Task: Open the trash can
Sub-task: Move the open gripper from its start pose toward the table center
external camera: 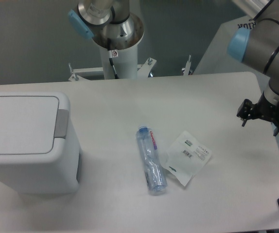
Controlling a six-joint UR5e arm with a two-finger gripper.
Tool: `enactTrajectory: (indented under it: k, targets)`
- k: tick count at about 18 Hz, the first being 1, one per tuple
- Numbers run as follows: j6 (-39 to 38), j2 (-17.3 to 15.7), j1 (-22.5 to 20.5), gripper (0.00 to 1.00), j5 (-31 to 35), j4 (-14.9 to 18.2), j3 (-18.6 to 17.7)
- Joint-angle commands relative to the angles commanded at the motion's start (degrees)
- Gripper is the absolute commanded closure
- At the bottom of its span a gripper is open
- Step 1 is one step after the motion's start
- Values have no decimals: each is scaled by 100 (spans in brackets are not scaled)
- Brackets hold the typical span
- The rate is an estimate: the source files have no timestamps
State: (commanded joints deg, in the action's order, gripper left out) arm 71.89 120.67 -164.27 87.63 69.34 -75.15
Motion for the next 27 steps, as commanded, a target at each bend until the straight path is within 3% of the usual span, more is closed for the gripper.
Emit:
enactTrajectory:
  k: [8, 15, 20, 23, 27]
  targets:
    - [-26, -202, 105, 0, 18, -26, -158]
    - [-939, -246, 343, 0, -17, -149, -228]
    - [-976, -343, 571, 0, -8, -114, -308]
    - [-1071, -456, 589, 0, -70, 34, -334]
    - [-1571, -711, 650, 0, -631, 553, -211]
